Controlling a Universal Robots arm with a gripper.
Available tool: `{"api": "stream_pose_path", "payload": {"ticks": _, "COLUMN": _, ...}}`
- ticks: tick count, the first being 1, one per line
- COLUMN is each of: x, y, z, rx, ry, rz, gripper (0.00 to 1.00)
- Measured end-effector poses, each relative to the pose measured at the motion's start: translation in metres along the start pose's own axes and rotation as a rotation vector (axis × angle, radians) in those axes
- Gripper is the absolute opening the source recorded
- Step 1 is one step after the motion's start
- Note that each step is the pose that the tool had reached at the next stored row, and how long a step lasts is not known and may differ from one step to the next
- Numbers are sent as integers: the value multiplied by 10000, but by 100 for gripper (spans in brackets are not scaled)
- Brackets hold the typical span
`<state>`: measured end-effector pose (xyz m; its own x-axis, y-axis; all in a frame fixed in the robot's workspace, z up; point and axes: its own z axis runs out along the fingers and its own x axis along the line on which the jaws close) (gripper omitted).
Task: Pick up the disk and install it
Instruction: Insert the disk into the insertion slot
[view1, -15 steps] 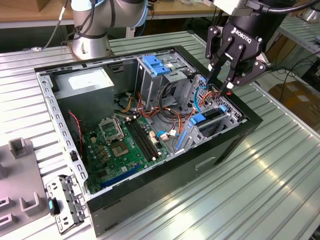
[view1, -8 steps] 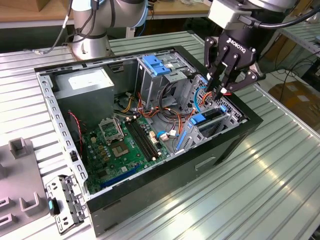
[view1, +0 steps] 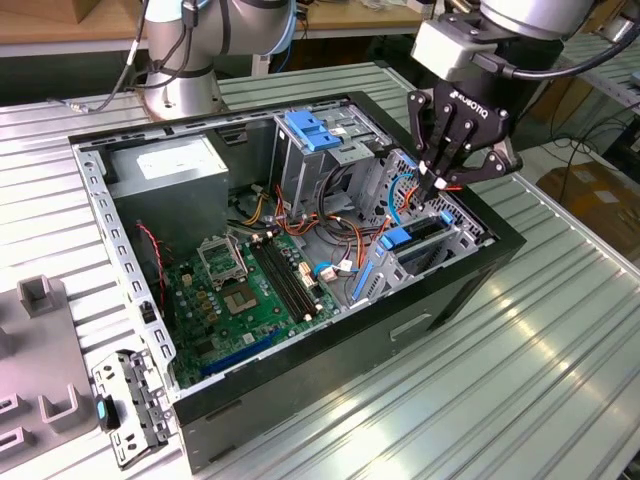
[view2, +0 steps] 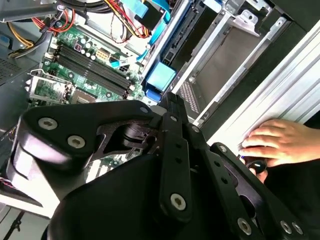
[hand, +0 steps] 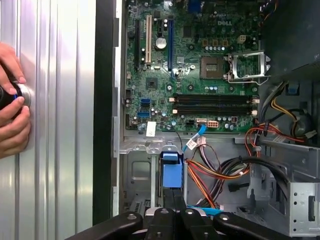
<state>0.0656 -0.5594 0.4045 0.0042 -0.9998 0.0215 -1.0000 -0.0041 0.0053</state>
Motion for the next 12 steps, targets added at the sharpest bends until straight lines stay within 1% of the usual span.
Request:
{"api": "stream_pose_path", "payload": {"ticks": 2, "x": 3, "y": 9, "z": 36, "rx": 4, "ry": 2, "rz": -6, "gripper": 11}}
{"api": "stream_pose_path", "payload": {"ticks": 3, "x": 2, "y": 9, "z": 77, "rx": 4, "ry": 2, "rz": -7, "gripper": 11}}
{"api": "stream_pose_path", "payload": {"ticks": 5, "x": 1, "y": 9, "z": 116, "rx": 4, "ry": 0, "rz": -7, "gripper": 11}}
{"api": "stream_pose_path", "payload": {"ticks": 8, "x": -1, "y": 9, "z": 216, "rx": 4, "ry": 1, "rz": -7, "gripper": 11}}
{"api": "stream_pose_path", "payload": {"ticks": 11, "x": -3, "y": 8, "z": 276, "rx": 5, "ry": 1, "rz": -6, "gripper": 11}}
{"api": "stream_pose_path", "payload": {"ticks": 12, "x": -3, "y": 8, "z": 276, "rx": 5, "ry": 3, "rz": -6, "gripper": 11}}
